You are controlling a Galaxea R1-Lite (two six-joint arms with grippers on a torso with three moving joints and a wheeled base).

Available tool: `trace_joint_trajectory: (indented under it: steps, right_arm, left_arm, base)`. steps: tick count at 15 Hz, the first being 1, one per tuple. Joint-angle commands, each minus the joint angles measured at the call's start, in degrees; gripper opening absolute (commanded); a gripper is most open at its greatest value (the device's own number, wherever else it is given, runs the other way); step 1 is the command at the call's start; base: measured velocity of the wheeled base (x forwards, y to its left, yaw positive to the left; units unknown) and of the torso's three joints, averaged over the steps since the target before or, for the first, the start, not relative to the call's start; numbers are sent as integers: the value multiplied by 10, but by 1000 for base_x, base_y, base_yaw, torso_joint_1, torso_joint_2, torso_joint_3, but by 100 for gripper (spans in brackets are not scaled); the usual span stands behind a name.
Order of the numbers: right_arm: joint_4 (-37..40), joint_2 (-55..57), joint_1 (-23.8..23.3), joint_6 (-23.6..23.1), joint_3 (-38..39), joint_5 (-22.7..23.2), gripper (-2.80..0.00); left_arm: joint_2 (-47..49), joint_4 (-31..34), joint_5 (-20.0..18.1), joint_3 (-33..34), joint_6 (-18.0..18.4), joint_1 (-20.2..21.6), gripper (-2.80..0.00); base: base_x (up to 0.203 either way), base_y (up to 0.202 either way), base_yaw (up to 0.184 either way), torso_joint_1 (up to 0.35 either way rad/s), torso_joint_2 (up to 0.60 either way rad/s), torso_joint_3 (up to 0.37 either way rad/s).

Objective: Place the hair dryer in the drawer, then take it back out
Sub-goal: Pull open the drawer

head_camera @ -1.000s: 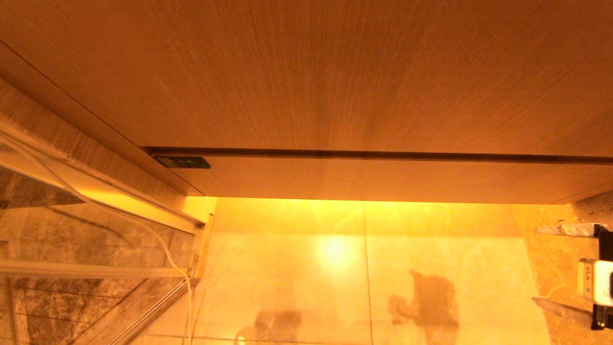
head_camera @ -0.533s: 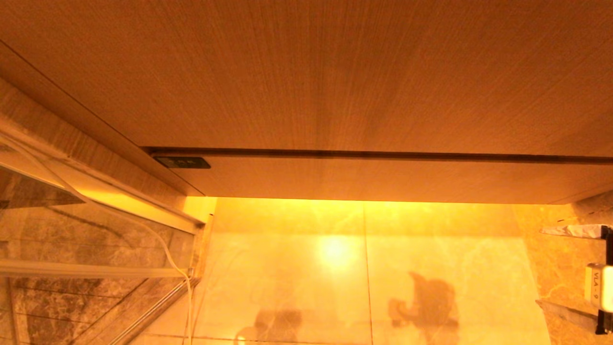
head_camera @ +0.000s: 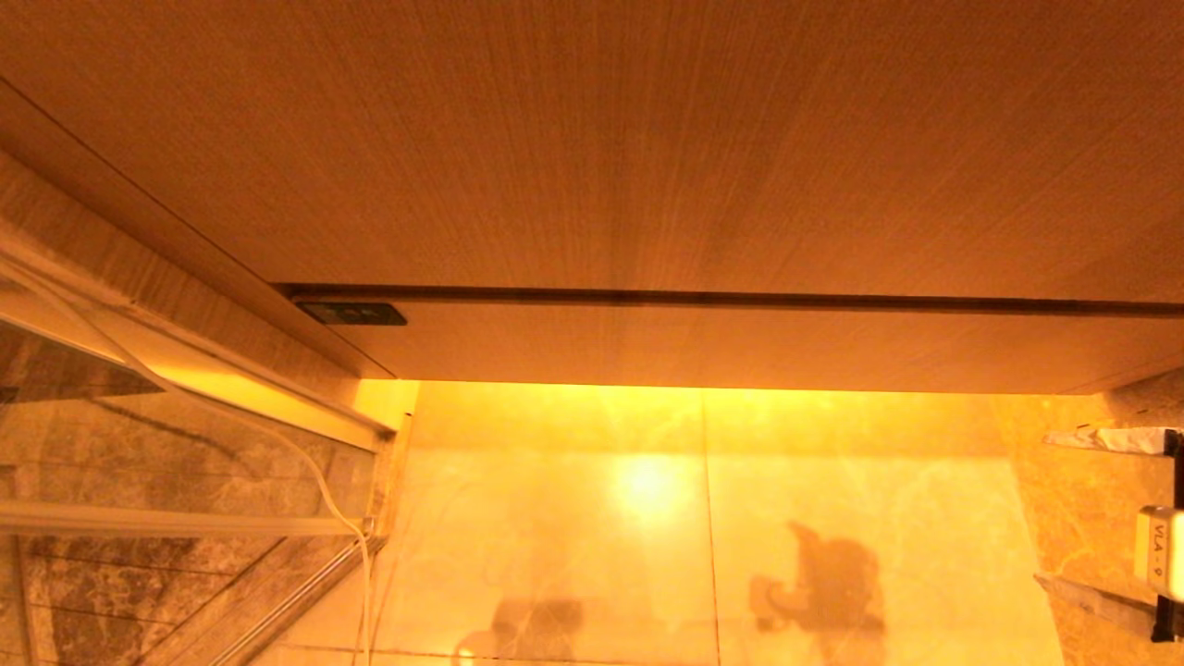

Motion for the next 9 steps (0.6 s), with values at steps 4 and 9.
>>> trace_joint_trajectory:
  steps: [4, 9]
  right_arm:
    - [-7, -11, -1, -1, 4, 16, 0]
    - [-16, -13, -1, 1, 8, 21, 0]
  left_arm:
    - [0, 0, 0, 1, 0, 0, -280]
    - [0, 0, 0, 1, 0, 0, -280]
  base:
    - [0, 0, 0, 0, 0, 0]
    - [0, 0, 0, 0, 0, 0]
